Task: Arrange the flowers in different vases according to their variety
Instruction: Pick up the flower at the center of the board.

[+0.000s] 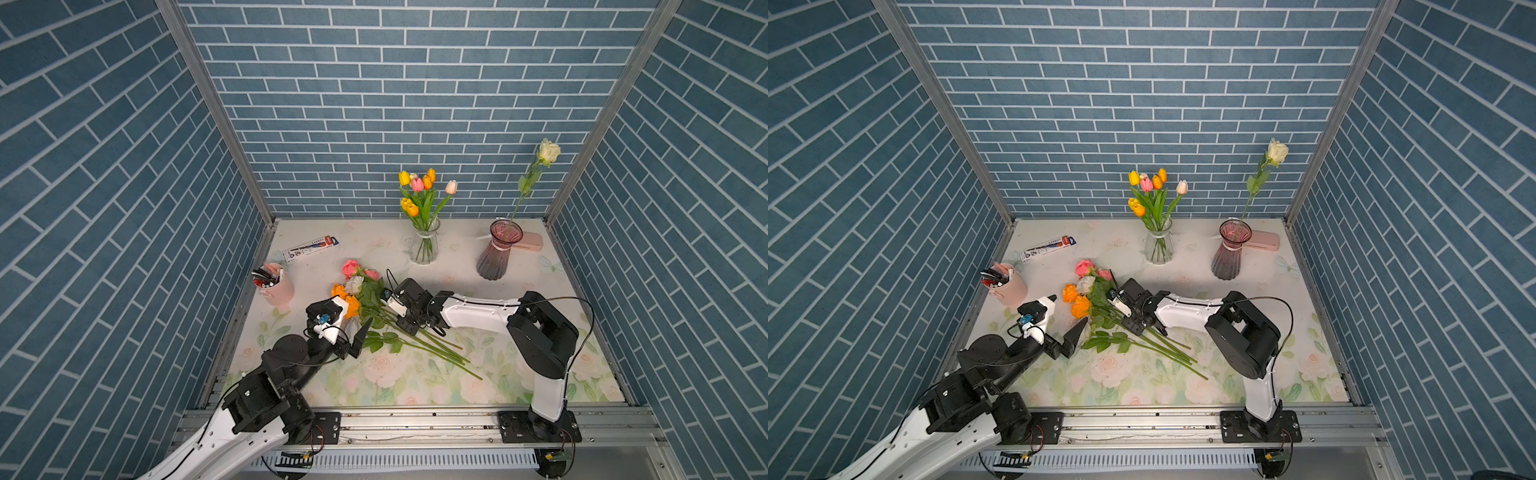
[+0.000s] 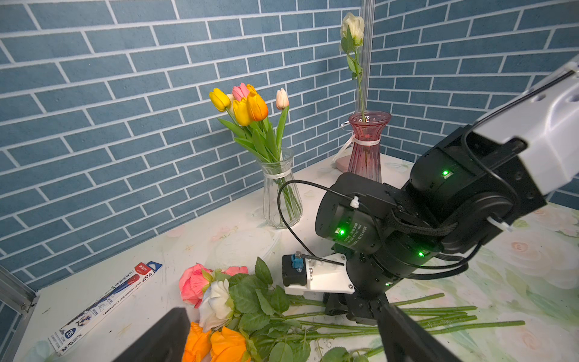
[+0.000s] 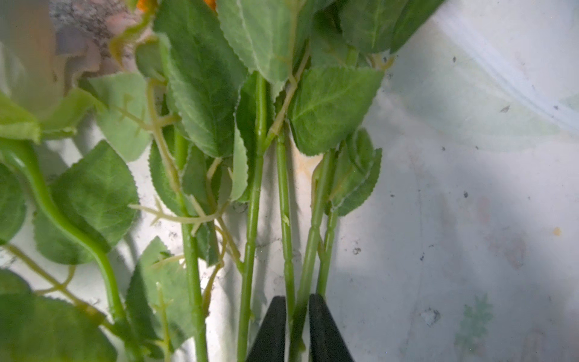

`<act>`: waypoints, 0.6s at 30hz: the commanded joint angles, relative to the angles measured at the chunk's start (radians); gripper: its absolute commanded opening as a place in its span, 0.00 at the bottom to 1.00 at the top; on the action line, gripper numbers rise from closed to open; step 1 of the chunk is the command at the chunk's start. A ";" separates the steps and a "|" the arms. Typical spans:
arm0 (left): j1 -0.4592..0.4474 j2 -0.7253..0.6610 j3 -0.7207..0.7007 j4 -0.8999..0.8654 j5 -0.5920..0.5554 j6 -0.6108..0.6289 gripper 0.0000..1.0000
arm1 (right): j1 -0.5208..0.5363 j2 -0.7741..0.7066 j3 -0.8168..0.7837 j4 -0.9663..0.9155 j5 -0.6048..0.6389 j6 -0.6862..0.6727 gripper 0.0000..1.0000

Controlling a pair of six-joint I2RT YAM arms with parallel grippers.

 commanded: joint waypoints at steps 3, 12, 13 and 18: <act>0.005 -0.001 -0.008 0.008 0.006 0.004 1.00 | 0.007 0.024 0.037 0.011 0.038 0.018 0.08; 0.005 -0.004 -0.007 0.007 0.008 0.003 1.00 | 0.007 -0.040 0.039 0.020 0.084 0.050 0.00; 0.005 -0.003 -0.006 0.007 0.009 0.002 1.00 | 0.007 -0.059 0.038 0.020 0.092 0.054 0.00; 0.005 -0.010 -0.005 0.007 0.010 0.001 1.00 | 0.006 -0.185 0.015 0.041 0.143 0.083 0.00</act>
